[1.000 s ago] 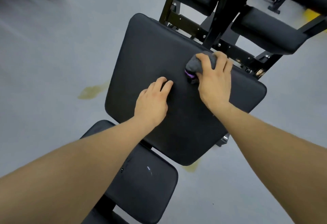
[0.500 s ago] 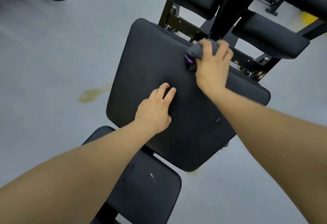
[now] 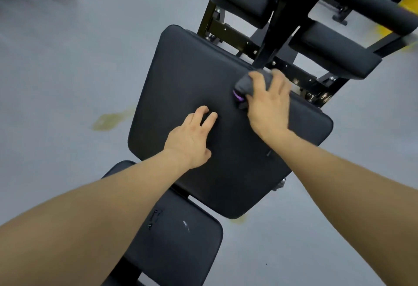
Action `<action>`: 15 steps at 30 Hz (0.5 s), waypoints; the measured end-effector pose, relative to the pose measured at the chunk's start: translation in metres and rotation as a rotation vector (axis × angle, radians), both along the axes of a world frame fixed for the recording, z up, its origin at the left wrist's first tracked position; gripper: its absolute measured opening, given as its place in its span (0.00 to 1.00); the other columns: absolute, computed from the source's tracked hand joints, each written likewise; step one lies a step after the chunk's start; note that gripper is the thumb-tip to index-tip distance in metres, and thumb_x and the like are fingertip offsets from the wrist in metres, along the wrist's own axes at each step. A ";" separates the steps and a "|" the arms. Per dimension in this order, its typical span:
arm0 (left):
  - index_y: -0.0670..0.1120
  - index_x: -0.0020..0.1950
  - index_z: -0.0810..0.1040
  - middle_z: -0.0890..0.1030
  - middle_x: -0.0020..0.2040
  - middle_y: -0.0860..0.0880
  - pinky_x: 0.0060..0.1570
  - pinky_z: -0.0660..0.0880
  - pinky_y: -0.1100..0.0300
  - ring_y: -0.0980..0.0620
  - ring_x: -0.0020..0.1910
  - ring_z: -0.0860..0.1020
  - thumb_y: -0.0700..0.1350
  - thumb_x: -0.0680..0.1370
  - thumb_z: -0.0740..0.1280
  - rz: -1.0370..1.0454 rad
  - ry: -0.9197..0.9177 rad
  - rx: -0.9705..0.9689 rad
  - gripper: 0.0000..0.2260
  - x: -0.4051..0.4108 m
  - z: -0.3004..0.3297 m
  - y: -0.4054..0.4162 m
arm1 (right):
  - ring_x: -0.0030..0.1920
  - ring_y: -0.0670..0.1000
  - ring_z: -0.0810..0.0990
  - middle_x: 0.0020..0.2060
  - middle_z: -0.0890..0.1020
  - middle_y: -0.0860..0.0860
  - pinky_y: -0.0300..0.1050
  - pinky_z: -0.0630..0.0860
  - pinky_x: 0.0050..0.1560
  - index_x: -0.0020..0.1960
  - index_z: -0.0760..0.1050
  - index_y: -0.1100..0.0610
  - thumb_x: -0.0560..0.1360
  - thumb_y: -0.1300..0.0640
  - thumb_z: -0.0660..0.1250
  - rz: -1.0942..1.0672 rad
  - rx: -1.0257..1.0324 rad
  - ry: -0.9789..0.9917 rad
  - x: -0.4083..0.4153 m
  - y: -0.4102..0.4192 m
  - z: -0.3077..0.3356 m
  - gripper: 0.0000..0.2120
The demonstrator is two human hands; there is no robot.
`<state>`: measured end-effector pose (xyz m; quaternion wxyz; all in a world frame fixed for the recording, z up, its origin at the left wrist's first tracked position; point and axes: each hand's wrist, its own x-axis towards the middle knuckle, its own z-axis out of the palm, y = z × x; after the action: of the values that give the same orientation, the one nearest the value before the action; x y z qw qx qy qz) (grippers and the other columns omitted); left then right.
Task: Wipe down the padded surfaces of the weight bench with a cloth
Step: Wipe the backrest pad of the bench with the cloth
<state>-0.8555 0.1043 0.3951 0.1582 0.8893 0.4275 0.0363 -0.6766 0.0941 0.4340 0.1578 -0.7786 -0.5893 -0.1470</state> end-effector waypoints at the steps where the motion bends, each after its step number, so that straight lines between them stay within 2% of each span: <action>1: 0.52 0.75 0.49 0.48 0.73 0.52 0.40 0.69 0.59 0.51 0.69 0.57 0.49 0.72 0.67 0.004 0.004 0.003 0.37 0.001 0.000 -0.001 | 0.65 0.66 0.62 0.67 0.64 0.64 0.58 0.64 0.63 0.68 0.66 0.56 0.75 0.60 0.63 0.045 -0.014 -0.025 -0.002 0.007 0.002 0.22; 5: 0.50 0.75 0.50 0.49 0.72 0.51 0.41 0.69 0.59 0.50 0.69 0.58 0.49 0.72 0.67 0.014 0.026 0.016 0.37 0.004 0.001 -0.002 | 0.65 0.65 0.64 0.66 0.65 0.62 0.56 0.68 0.61 0.68 0.66 0.55 0.76 0.56 0.64 0.114 -0.041 -0.067 0.022 -0.011 0.001 0.22; 8: 0.49 0.75 0.50 0.50 0.72 0.50 0.43 0.70 0.58 0.49 0.68 0.60 0.49 0.73 0.67 0.024 0.041 0.020 0.36 0.007 0.004 -0.004 | 0.63 0.68 0.65 0.65 0.65 0.65 0.59 0.68 0.62 0.67 0.67 0.57 0.76 0.57 0.65 -0.026 0.010 -0.025 0.056 -0.060 -0.004 0.21; 10: 0.48 0.75 0.51 0.52 0.72 0.49 0.49 0.70 0.56 0.48 0.68 0.62 0.49 0.73 0.66 0.019 0.047 0.042 0.35 0.009 0.007 -0.005 | 0.64 0.68 0.64 0.65 0.64 0.66 0.60 0.66 0.64 0.68 0.67 0.59 0.76 0.58 0.65 -0.114 0.018 0.025 0.074 -0.089 -0.002 0.21; 13: 0.46 0.74 0.54 0.57 0.71 0.48 0.56 0.66 0.57 0.49 0.65 0.66 0.48 0.74 0.65 0.029 0.011 0.102 0.32 0.011 0.008 -0.010 | 0.65 0.67 0.61 0.67 0.61 0.65 0.58 0.65 0.64 0.69 0.64 0.58 0.77 0.59 0.63 -0.297 0.038 0.109 0.076 -0.094 -0.004 0.22; 15: 0.46 0.73 0.56 0.58 0.70 0.48 0.58 0.65 0.57 0.49 0.65 0.67 0.47 0.74 0.64 0.006 -0.028 0.146 0.31 0.013 0.008 -0.014 | 0.61 0.69 0.65 0.64 0.64 0.67 0.60 0.66 0.61 0.68 0.66 0.60 0.76 0.60 0.62 -0.374 0.111 0.083 0.059 -0.088 -0.014 0.21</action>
<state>-0.8425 0.0902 0.4031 0.0987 0.8967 0.4240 0.0804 -0.6180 0.0059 0.4195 0.1946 -0.8700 -0.4183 -0.1738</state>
